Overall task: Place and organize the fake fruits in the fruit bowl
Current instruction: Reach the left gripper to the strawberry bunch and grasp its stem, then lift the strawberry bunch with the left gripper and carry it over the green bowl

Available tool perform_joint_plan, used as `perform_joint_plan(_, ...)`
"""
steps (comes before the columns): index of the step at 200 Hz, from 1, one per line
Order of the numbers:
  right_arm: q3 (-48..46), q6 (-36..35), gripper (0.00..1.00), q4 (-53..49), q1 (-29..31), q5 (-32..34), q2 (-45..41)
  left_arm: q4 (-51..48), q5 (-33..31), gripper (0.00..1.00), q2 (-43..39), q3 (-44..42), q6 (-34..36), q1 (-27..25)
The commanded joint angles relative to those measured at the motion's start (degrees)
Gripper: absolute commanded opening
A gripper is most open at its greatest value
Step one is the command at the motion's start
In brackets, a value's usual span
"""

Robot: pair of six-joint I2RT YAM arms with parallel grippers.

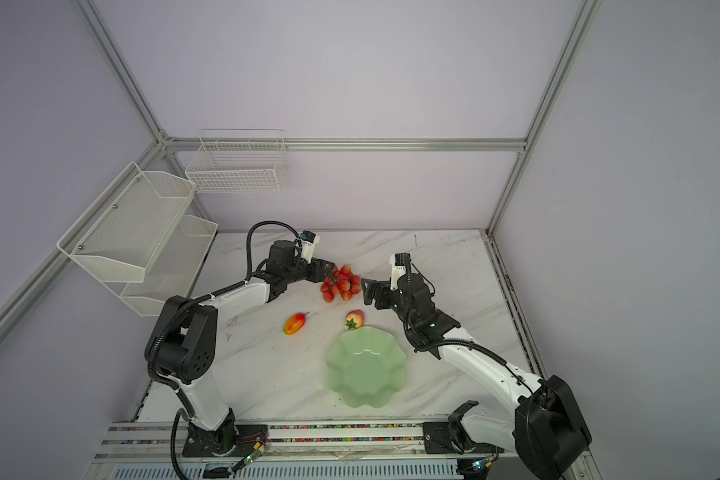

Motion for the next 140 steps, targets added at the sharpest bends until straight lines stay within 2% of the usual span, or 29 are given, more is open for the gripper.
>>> perform_joint_plan(1, 1.2, 0.4, 0.97, 0.0, 0.2, -0.8, 2.1, 3.0, -1.0, 0.53, 0.5, 5.6, -1.0, -0.4)
perform_joint_plan(39, 3.7, -0.1, 0.97, 1.0, 0.3, -2.0, 6.0, 2.0, -0.5, 0.46, 2.8, 6.7, -0.7, -0.4)
perform_joint_plan(92, 3.9, 0.6, 0.97, 2.4, 0.3, -3.2, 8.4, 1.3, -0.7, 0.43, 4.3, 6.6, -0.2, -0.9)
perform_joint_plan(140, 3.1, 0.1, 0.97, 2.0, 0.2, -2.4, 8.0, 0.0, 0.3, 0.29, 6.1, 7.9, 0.0, -0.9)
